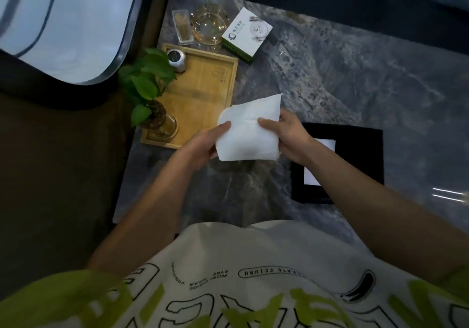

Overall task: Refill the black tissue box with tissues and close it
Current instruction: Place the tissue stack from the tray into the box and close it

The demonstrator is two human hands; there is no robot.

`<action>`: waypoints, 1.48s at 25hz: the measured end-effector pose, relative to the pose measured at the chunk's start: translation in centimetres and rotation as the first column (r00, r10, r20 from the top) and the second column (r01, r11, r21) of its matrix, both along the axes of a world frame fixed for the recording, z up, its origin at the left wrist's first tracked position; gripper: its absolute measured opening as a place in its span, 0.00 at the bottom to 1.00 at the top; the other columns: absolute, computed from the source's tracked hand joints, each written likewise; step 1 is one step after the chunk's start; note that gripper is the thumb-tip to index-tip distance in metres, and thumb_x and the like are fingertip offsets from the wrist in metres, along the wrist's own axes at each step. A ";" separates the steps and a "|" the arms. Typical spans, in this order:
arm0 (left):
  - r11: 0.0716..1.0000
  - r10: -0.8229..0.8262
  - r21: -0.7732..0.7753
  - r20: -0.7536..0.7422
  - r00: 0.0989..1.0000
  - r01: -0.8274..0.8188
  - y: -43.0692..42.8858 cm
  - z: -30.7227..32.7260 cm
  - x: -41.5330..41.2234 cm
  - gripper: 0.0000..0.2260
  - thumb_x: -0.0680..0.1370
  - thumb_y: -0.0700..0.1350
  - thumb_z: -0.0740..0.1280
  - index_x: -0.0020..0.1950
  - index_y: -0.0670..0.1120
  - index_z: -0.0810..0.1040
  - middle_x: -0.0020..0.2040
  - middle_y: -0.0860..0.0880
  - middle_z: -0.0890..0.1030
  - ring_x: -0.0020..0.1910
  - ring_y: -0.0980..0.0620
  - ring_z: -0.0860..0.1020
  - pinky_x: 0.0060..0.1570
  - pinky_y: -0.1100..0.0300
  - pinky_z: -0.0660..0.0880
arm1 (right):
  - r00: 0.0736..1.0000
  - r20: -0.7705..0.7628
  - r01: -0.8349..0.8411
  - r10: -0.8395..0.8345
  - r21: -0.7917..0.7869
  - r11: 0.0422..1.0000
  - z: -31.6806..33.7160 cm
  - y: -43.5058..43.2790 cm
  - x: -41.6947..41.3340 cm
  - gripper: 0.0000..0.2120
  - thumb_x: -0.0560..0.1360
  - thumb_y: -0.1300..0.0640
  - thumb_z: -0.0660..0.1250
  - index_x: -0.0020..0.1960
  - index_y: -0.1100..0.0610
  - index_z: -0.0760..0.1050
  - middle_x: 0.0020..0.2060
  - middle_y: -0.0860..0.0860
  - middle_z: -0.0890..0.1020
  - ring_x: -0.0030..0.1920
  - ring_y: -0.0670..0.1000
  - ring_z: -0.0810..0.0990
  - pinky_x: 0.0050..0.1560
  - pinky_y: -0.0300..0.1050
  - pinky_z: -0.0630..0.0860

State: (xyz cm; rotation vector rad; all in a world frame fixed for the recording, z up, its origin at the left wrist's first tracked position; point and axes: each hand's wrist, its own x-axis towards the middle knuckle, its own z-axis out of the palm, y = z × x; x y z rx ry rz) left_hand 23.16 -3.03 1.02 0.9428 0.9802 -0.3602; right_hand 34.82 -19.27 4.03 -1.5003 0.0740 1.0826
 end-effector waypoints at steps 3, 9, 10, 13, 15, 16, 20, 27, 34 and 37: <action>0.994 -0.051 -0.094 0.048 0.998 0.056 -2.2 0.2 -0.7 0.20 0.77 0.58 0.65 0.65 0.50 0.74 0.58 0.49 0.82 0.55 0.49 0.80 0.46 0.57 0.79 | 0.998 -0.026 0.051 -0.049 0.048 0.998 0.7 -2.9 -0.4 0.16 0.77 0.64 0.68 0.64 0.64 0.74 0.58 0.60 0.82 0.55 0.59 0.83 0.49 0.54 0.82; 0.992 -0.117 -0.032 0.132 0.984 0.122 -6.9 1.3 -0.2 0.22 0.75 0.56 0.67 0.63 0.43 0.77 0.61 0.43 0.81 0.58 0.43 0.80 0.57 0.49 0.77 | 0.996 -0.042 0.078 -0.075 0.094 0.993 1.0 -9.4 -0.2 0.17 0.76 0.64 0.68 0.65 0.60 0.74 0.58 0.58 0.83 0.56 0.58 0.83 0.53 0.55 0.81; 0.994 -0.112 -0.002 0.145 0.983 0.113 -7.8 1.5 0.0 0.22 0.76 0.55 0.66 0.63 0.41 0.77 0.61 0.42 0.81 0.58 0.42 0.79 0.59 0.48 0.74 | 0.997 -0.034 0.069 -0.066 0.118 0.991 1.1 -10.5 0.0 0.16 0.76 0.65 0.68 0.63 0.60 0.75 0.56 0.57 0.83 0.55 0.57 0.83 0.51 0.53 0.82; 0.992 -0.118 0.067 0.184 0.976 0.107 -10.8 2.5 0.6 0.18 0.77 0.50 0.66 0.63 0.41 0.77 0.55 0.44 0.83 0.52 0.44 0.81 0.49 0.54 0.79 | 0.999 -0.006 0.035 -0.035 0.168 0.985 1.4 -13.9 0.7 0.17 0.76 0.64 0.68 0.65 0.59 0.74 0.56 0.57 0.83 0.54 0.56 0.83 0.48 0.51 0.81; 0.990 -0.136 0.061 0.207 0.969 0.126 -13.8 3.5 1.2 0.19 0.77 0.49 0.66 0.66 0.42 0.75 0.56 0.45 0.83 0.52 0.46 0.81 0.43 0.57 0.81 | 1.000 -0.005 0.021 -0.020 0.189 0.982 1.6 -16.9 1.4 0.20 0.75 0.63 0.69 0.67 0.58 0.73 0.59 0.58 0.82 0.57 0.58 0.82 0.50 0.53 0.81; 0.990 -0.143 0.051 0.229 0.963 0.135 -15.1 3.8 1.5 0.19 0.77 0.48 0.66 0.67 0.43 0.74 0.59 0.44 0.81 0.55 0.45 0.81 0.46 0.55 0.81 | 1.000 -0.004 0.016 -0.015 0.199 0.980 1.6 -18.1 1.8 0.21 0.75 0.63 0.70 0.67 0.58 0.73 0.60 0.58 0.82 0.58 0.58 0.82 0.51 0.54 0.81; 0.989 -0.144 0.023 0.290 0.946 0.143 -19.7 5.0 2.6 0.19 0.78 0.44 0.66 0.69 0.44 0.72 0.65 0.42 0.78 0.62 0.41 0.78 0.61 0.42 0.75 | 1.000 -0.017 0.030 -0.026 0.260 0.965 1.6 -22.3 3.3 0.23 0.74 0.60 0.72 0.67 0.54 0.73 0.60 0.55 0.82 0.60 0.57 0.81 0.52 0.52 0.80; 0.995 -0.090 0.072 0.329 0.940 0.070 -25.6 6.0 3.7 0.18 0.79 0.37 0.63 0.69 0.40 0.71 0.65 0.39 0.77 0.62 0.40 0.78 0.57 0.45 0.78 | 0.997 -0.048 0.067 -0.056 0.268 0.961 1.3 -28.0 4.8 0.21 0.73 0.61 0.72 0.64 0.50 0.75 0.58 0.52 0.83 0.58 0.55 0.82 0.49 0.50 0.81; 0.997 -0.064 0.072 0.337 0.940 0.042 -25.4 6.3 3.5 0.17 0.78 0.38 0.64 0.68 0.41 0.73 0.63 0.40 0.79 0.59 0.42 0.80 0.50 0.50 0.81 | 0.998 -0.059 -0.007 0.020 0.207 0.978 2.7 -29.1 4.4 0.21 0.76 0.67 0.66 0.66 0.52 0.72 0.58 0.53 0.82 0.56 0.55 0.83 0.48 0.50 0.82; 0.995 -0.097 0.055 0.356 0.929 0.082 -23.6 6.4 3.6 0.15 0.78 0.40 0.65 0.65 0.47 0.76 0.60 0.45 0.82 0.55 0.46 0.82 0.45 0.54 0.81 | 0.998 -0.059 0.026 -0.015 0.190 0.981 2.8 -28.8 4.0 0.17 0.77 0.67 0.65 0.62 0.52 0.74 0.54 0.53 0.83 0.50 0.53 0.84 0.44 0.47 0.82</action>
